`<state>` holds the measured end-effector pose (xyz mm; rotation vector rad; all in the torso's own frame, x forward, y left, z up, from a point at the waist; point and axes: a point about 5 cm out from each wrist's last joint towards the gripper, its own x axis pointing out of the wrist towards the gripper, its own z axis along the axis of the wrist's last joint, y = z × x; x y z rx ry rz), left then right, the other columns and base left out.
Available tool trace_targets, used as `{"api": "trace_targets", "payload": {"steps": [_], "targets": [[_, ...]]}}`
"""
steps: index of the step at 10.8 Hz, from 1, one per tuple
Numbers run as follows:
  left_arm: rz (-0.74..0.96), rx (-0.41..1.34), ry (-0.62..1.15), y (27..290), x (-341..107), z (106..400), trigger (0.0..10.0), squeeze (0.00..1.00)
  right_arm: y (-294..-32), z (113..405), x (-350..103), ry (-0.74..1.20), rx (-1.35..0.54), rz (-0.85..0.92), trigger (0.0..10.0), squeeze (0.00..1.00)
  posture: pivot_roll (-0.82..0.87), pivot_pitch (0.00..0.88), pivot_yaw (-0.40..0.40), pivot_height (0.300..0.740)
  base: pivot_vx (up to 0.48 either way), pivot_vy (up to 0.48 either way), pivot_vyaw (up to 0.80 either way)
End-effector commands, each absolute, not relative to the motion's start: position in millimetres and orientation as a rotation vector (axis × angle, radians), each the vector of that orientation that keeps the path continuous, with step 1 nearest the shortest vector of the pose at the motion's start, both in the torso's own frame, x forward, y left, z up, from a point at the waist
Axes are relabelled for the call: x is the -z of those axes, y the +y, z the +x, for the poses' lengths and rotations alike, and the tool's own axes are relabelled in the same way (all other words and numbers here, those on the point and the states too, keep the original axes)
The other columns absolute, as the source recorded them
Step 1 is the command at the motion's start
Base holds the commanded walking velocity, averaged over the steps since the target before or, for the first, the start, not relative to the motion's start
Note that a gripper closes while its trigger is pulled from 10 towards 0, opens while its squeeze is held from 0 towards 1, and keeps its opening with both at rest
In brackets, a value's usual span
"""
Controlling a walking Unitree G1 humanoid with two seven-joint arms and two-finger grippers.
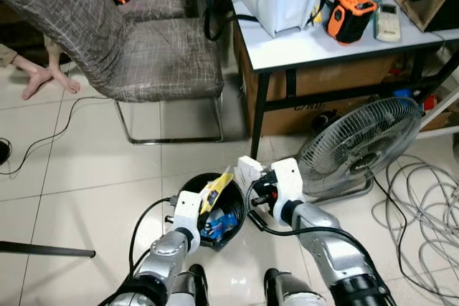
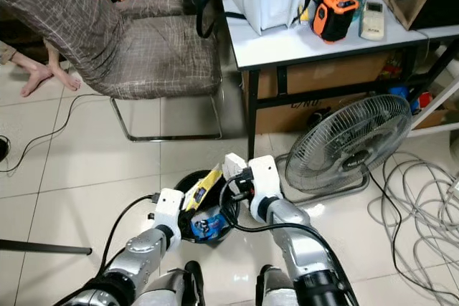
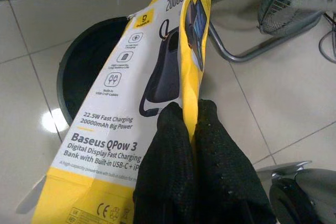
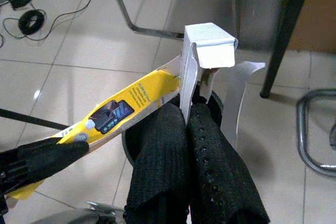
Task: Picking trash to rubbish bin
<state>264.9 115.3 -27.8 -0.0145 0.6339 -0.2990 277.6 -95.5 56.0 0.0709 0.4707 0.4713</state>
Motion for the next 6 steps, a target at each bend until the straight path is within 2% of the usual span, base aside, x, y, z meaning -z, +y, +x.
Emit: {"api": "trace_targets", "payload": {"steps": [1,3,6], "targets": [[-0.018,0.293,0.656,116.2,33.6,258.9,10.0,0.00,-97.4,272.4,-55.2,0.483,-0.460,0.081,10.0,0.00,-0.26,0.288,0.073,0.740,0.000,0.000,0.00],[0.022,0.277,0.582,115.6,25.2,268.2,10.0,0.00,-105.2,270.7,-67.2,0.415,-0.433,0.118,10.0,0.00,-0.27,0.288,0.069,0.740,0.000,0.000,0.00],[0.040,0.180,0.509,137.8,10.5,286.3,10.0,0.00,-101.8,272.9,-80.3,0.358,-0.458,0.129,10.0,0.00,-0.28,0.288,0.065,0.740,0.000,0.000,0.00]]}}
